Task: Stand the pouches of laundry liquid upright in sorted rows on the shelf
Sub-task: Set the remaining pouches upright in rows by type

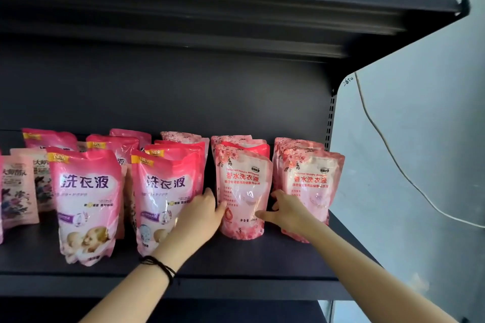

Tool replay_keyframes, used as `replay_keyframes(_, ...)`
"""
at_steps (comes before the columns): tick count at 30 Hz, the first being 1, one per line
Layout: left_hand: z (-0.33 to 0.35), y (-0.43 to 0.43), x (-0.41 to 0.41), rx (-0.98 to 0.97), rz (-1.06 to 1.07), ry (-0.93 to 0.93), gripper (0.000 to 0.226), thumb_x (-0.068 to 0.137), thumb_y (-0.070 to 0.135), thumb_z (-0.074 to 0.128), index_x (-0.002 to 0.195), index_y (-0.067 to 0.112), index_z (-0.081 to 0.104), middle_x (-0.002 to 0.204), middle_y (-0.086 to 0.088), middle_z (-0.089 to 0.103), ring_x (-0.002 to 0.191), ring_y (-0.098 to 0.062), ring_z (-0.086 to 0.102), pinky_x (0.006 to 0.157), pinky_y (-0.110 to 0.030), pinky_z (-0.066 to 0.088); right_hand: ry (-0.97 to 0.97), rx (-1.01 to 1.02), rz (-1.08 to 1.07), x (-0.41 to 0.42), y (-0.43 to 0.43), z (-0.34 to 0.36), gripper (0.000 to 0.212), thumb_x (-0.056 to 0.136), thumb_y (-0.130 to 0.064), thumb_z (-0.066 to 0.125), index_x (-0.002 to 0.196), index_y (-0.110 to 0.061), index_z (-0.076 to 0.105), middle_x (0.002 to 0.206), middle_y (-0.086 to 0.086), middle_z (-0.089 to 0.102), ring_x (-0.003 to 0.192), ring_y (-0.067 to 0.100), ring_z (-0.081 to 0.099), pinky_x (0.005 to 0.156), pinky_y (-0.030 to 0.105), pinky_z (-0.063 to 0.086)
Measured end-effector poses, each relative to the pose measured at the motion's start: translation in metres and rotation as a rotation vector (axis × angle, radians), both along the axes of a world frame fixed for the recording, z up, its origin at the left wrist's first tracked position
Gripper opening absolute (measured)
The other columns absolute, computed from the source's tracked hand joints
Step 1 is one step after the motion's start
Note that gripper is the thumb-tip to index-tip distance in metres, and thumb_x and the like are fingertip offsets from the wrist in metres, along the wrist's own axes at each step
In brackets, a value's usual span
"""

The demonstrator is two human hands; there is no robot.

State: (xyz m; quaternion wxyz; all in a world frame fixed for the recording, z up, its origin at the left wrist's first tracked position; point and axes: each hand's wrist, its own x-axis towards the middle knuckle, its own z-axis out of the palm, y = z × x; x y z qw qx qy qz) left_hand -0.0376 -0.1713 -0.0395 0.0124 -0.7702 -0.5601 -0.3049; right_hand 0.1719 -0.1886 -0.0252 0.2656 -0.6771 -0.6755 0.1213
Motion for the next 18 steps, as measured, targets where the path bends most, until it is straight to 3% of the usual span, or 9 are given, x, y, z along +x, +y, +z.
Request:
replay_keyframes(2,-0.005,0.002,0.011,0.033,-0.007,-0.16,0.048,0.1,0.038,0.037,0.135,0.005,0.039,0.122,-0.009,0.058,0.103,-0.021,0.062,0.091,-0.03,0.05,0.214,0.073,-0.013,-0.008,0.006,-0.008,0.045,0.089,-0.042,0.062,0.119,-0.012,0.052,0.11,0.004,0.063,0.095,0.015,0.06,0.075,0.026,0.048)
replay_keyframes(4,-0.01,0.007,0.022,0.037,-0.016,-0.374,0.057,0.1,0.035,0.036,0.148,0.007,0.023,0.142,-0.009,0.045,0.127,-0.023,0.047,0.104,-0.031,0.04,0.52,0.13,-0.026,-0.018,0.01,-0.017,0.023,0.095,-0.035,0.054,0.104,-0.015,0.06,0.102,0.003,0.067,0.087,0.015,0.062,0.08,0.033,0.054)
replay_keyframes(5,-0.013,0.012,0.027,-0.007,-0.031,-0.524,0.055,0.101,0.032,0.037,0.149,0.009,0.023,0.145,-0.008,0.042,0.131,-0.022,0.044,0.106,-0.033,0.037,0.654,0.159,-0.048,-0.022,0.014,-0.022,0.019,0.097,-0.031,0.051,0.099,-0.016,0.062,0.099,0.004,0.069,0.088,0.017,0.064,0.086,0.037,0.055)
replay_keyframes(8,-0.022,0.024,0.039,-0.156,-0.039,-0.941,0.039,0.1,0.025,0.041,0.135,0.008,0.044,0.129,-0.009,0.057,0.11,-0.018,0.055,0.09,-0.03,0.045,0.895,0.234,-0.134,-0.033,0.019,-0.032,0.02,0.099,-0.02,0.048,0.096,-0.016,0.067,0.095,0.003,0.07,0.089,0.019,0.064,0.082,0.032,0.054)
replay_keyframes(10,-0.026,0.029,0.042,-0.158,-0.014,-1.068,0.029,0.099,0.02,0.046,0.123,0.006,0.054,0.115,-0.009,0.063,0.104,-0.02,0.058,0.085,-0.03,0.045,0.934,0.301,-0.163,-0.039,0.017,-0.032,0.022,0.099,-0.016,0.048,0.088,-0.017,0.066,0.088,0.002,0.068,0.081,0.017,0.06,0.073,0.028,0.049)
replay_keyframes(14,-0.021,0.023,0.042,-0.123,-0.042,-1.164,0.015,0.095,0.014,0.053,0.105,0.005,0.059,0.089,0.005,0.06,0.095,-0.02,0.06,0.079,-0.027,0.043,0.9,0.414,-0.196,-0.04,0.0,-0.022,0.025,0.098,-0.014,0.049,0.08,-0.026,0.061,0.083,-0.005,0.066,0.079,0.011,0.06,0.078,0.033,0.051)
replay_keyframes(16,-0.013,0.009,0.046,-0.107,-0.111,-1.191,0.007,0.095,0.013,0.054,0.098,0.009,0.059,0.088,0.007,0.06,0.087,-0.011,0.059,0.072,-0.021,0.044,0.902,0.452,-0.191,-0.03,-0.013,-0.019,0.022,0.098,-0.015,0.05,0.082,-0.023,0.062,0.082,0.0,0.067,0.076,0.018,0.06,0.075,0.035,0.05)
replay_keyframes(18,-0.01,-0.002,0.057,-0.136,-0.193,-1.227,0.006,0.094,0.014,0.055,0.093,0.012,0.06,0.092,0.001,0.064,0.089,-0.01,0.06,0.075,-0.024,0.048,0.895,0.491,-0.202,-0.012,-0.025,-0.016,0.022,0.097,-0.014,0.051,0.08,-0.017,0.065,0.08,0.01,0.068,0.071,0.027,0.058,0.071,0.042,0.052)
